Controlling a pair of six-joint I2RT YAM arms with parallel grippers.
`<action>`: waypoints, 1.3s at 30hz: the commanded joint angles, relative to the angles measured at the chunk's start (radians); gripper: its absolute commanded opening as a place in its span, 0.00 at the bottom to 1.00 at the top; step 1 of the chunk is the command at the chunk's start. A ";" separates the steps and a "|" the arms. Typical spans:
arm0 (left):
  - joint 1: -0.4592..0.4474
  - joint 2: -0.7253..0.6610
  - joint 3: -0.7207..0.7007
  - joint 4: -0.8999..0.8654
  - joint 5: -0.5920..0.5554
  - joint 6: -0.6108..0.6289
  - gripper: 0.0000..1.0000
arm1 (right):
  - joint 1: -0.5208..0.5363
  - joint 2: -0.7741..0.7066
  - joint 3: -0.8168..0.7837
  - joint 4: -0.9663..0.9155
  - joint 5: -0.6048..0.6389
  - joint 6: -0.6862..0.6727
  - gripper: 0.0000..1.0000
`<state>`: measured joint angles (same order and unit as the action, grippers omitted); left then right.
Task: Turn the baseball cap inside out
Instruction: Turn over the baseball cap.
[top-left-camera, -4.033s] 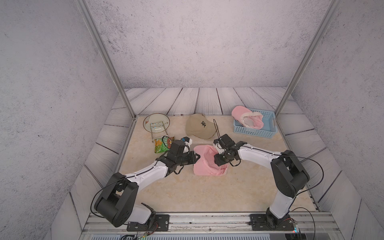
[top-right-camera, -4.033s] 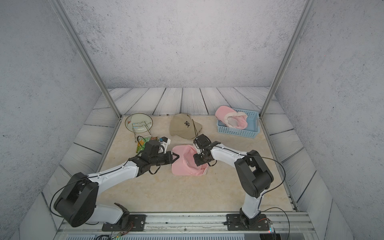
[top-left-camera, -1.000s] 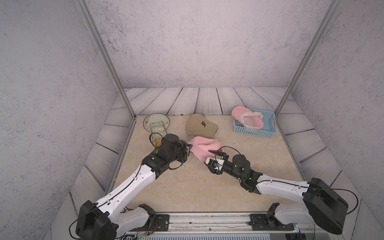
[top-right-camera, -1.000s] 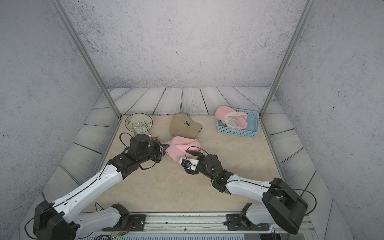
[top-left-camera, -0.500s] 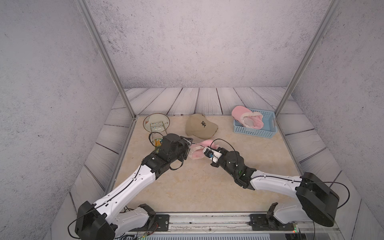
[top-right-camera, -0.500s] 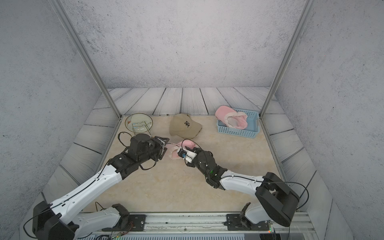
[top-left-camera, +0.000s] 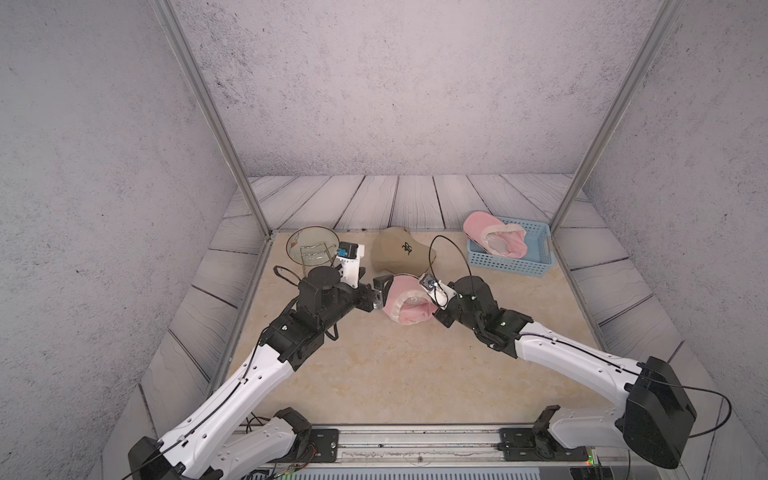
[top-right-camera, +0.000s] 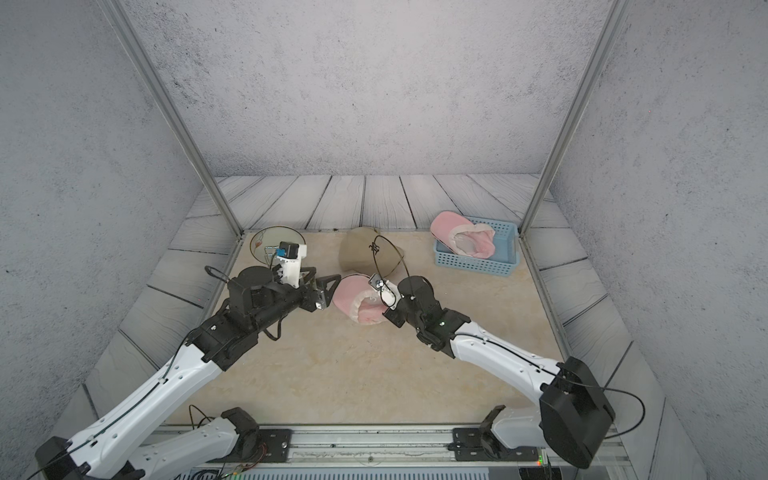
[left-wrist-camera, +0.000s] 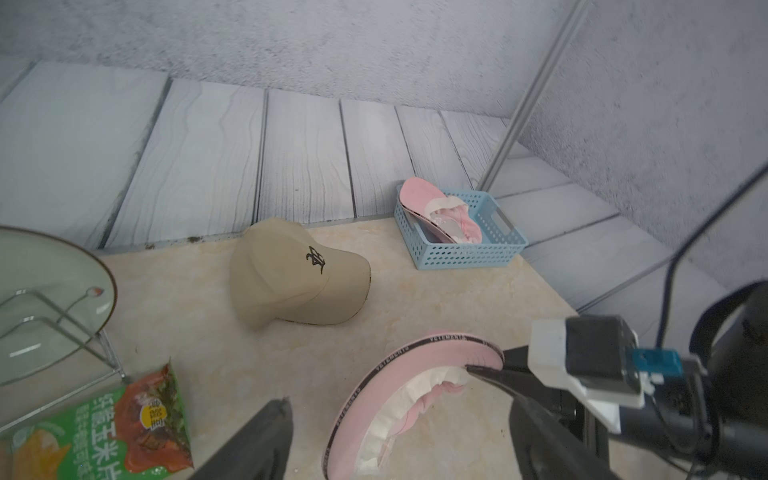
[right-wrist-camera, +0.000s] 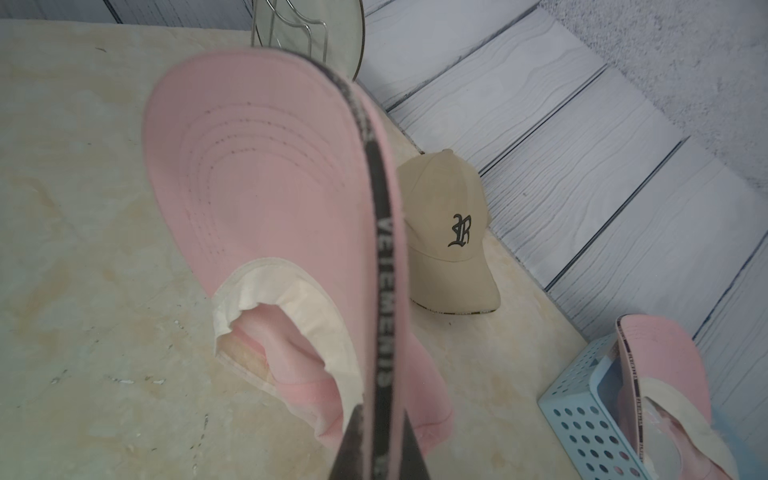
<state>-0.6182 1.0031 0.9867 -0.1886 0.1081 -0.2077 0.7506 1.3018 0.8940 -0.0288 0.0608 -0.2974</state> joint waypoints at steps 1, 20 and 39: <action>0.006 0.065 0.025 -0.113 0.098 0.372 0.91 | -0.018 -0.049 0.049 -0.119 -0.158 0.057 0.00; 0.040 0.341 0.095 -0.054 0.544 0.442 0.00 | -0.118 -0.098 0.072 -0.215 -0.471 0.110 0.00; 0.087 0.190 0.217 -0.245 0.590 0.595 0.00 | -0.226 0.025 0.031 -0.233 -0.733 0.041 0.43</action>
<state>-0.5404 1.2236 1.1652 -0.4316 0.6518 0.3538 0.5266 1.3064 0.9375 -0.2253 -0.6418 -0.2237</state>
